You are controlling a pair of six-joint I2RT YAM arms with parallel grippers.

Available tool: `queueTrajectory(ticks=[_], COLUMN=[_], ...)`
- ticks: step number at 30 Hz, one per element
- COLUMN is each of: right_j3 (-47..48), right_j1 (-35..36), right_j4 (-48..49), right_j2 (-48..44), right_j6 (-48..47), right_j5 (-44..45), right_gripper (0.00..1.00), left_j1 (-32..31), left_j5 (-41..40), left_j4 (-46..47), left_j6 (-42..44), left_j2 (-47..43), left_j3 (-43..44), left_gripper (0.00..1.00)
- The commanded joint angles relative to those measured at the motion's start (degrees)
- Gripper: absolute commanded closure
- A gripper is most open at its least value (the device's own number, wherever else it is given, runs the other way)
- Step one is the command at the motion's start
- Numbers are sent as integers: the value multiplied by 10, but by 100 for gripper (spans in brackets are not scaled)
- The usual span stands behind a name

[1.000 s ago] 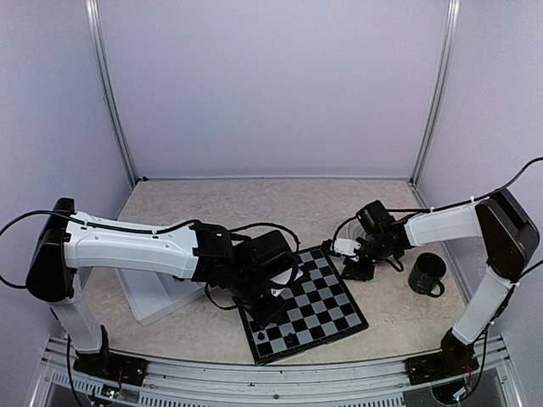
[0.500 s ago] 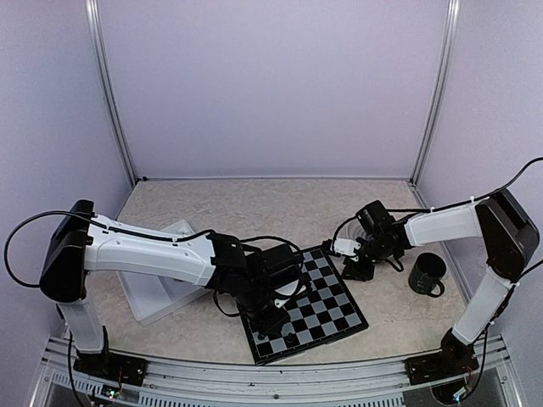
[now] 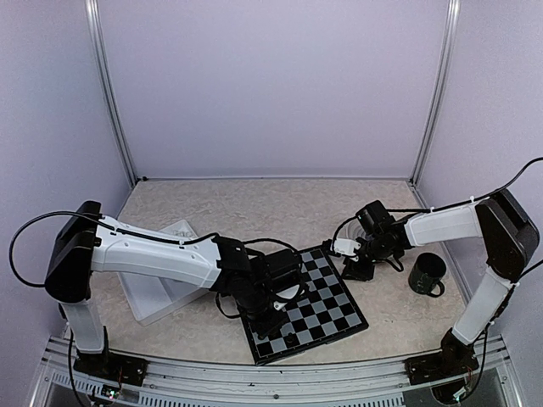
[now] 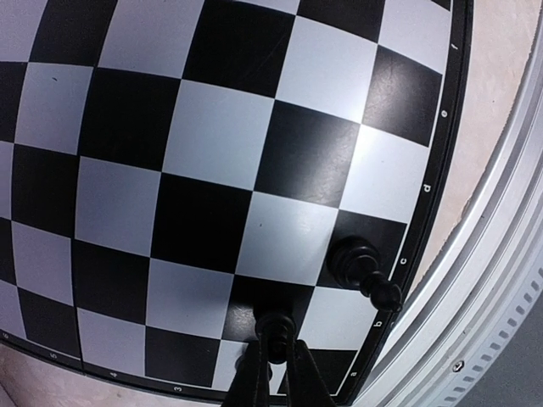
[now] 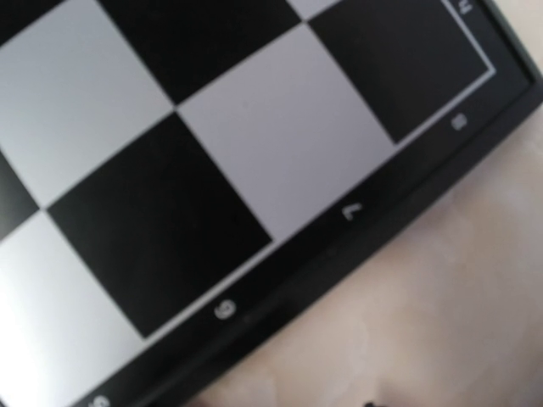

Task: Set up the chess pieces on the board
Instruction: Place the storage box in g7, then adjust the chess pile in the storage box.

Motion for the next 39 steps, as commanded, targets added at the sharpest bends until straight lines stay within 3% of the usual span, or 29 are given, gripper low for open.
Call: queueTrajectory(ticks=[1, 13, 21, 24, 30, 35, 39], right_j3=[-1, 0, 0, 1, 1, 1, 0], right_j1=[7, 7, 7, 7, 7, 9, 9], right_j4=[-4, -5, -6, -7, -7, -9, -7], right_j2=[5, 6, 10, 9, 9, 10, 9], right_j6=[0, -1, 0, 0, -1, -2, -2], right_j5=[5, 3, 2, 2, 1, 1, 2], right_gripper=[54, 54, 54, 54, 54, 54, 54], left_j1=[-3, -3, 33, 95, 278, 461, 540], left_j5=[-15, -24, -53, -108, -193, -177, -143], left_j4=[-10, -19, -53, -54, -65, -27, 20], left_j6=[12, 13, 6, -26, -103, -106, -82], left_j2=[13, 9, -81, -139, -243, -308, -327], left_j3=[9, 22, 60, 35, -58, -155, -195], left_gripper=[92, 78, 69, 64, 64, 65, 70])
